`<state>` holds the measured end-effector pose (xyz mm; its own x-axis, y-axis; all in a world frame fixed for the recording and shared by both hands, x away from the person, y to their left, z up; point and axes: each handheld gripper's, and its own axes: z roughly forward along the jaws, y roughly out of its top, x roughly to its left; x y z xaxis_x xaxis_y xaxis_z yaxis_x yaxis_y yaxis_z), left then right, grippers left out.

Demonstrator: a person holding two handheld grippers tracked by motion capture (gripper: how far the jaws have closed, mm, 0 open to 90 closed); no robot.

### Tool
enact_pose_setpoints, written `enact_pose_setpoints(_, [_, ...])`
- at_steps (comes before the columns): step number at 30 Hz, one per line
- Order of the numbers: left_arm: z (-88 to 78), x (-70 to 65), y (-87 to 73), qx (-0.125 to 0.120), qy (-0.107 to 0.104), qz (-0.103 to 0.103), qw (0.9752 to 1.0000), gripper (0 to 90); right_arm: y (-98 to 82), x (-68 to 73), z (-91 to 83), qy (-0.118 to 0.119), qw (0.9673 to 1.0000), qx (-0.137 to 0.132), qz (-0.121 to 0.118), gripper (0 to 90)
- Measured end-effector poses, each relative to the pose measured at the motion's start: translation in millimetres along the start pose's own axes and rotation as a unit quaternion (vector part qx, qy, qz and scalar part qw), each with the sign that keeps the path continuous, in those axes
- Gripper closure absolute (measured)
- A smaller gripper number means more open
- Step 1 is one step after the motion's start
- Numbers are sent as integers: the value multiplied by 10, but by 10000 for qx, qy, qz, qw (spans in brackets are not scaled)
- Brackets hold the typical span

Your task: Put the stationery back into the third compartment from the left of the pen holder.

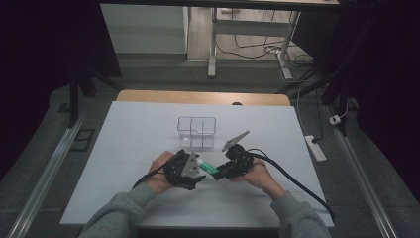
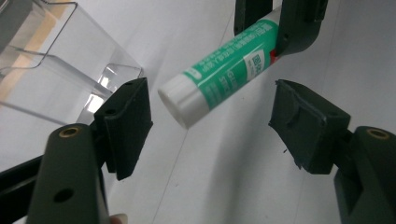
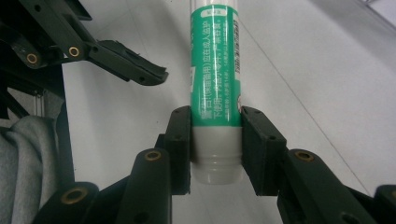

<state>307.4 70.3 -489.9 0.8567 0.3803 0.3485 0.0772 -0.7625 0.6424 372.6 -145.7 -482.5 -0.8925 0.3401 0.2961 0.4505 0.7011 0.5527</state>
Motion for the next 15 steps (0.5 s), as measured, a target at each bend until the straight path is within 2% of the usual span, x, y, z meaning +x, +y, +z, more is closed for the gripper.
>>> enact_pose_setpoints(8, [56, -10, 35, -5, -112, 228, 9997, 336, 15, 5, 38, 63, 9999, 152, -52, 648])
enact_pose_setpoints(12, [112, -28, 26, 150, -137, 410, 9990, 362, 28, 27, 31, 129, 9996, 203, -157, 648])
enact_pose_setpoints(15, [148, -53, 16, 332, -28, 637, 9974, 425, 36, 41, 17, 140, 9994, 238, -191, 648])
